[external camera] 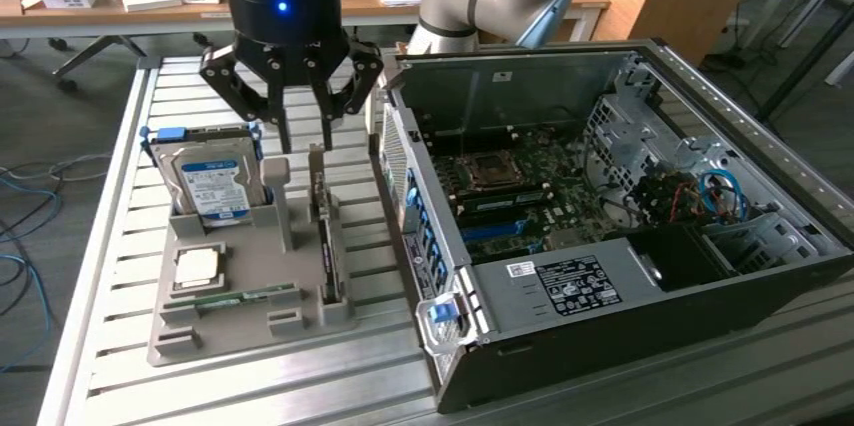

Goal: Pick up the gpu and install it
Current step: 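Pick up the gpu and move the gpu toward the slot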

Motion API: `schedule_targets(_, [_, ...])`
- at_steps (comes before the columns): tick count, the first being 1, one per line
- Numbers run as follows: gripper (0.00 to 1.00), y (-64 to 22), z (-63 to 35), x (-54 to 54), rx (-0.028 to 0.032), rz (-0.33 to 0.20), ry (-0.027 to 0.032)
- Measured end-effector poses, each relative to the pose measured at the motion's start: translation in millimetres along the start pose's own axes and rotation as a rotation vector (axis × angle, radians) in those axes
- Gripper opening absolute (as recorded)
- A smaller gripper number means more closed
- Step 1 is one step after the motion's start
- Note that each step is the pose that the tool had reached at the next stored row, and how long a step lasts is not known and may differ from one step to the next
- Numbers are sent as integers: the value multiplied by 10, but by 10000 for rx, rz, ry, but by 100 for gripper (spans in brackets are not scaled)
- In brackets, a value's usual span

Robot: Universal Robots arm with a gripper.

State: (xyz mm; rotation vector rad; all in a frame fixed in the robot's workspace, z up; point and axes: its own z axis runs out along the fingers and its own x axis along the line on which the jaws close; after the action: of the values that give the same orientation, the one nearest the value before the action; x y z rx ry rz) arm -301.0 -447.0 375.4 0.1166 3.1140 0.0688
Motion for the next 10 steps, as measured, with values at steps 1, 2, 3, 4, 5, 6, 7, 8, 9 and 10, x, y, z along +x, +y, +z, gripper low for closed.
schedule_targets(1, [43,-1,11,0,0,0,0])
schedule_targets(2, [43,-1,23,0,0,0,0])
schedule_targets(3, [43,-2,35,1,0,0,0])
schedule_targets(4, [43,-2,45,1,0,0,0])
schedule_targets(5, [43,-3,55,1,0,0,0])
schedule_targets(6, [43,-3,64,1,0,0,0])
schedule_targets(7, [43,-3,73,2,0,0,1])
schedule_targets(8, [43,-4,81,2,1,0,1])
schedule_targets(9, [43,-4,89,2,-1,0,-1])
schedule_targets(10, [43,-4,97,2,0,0,0])
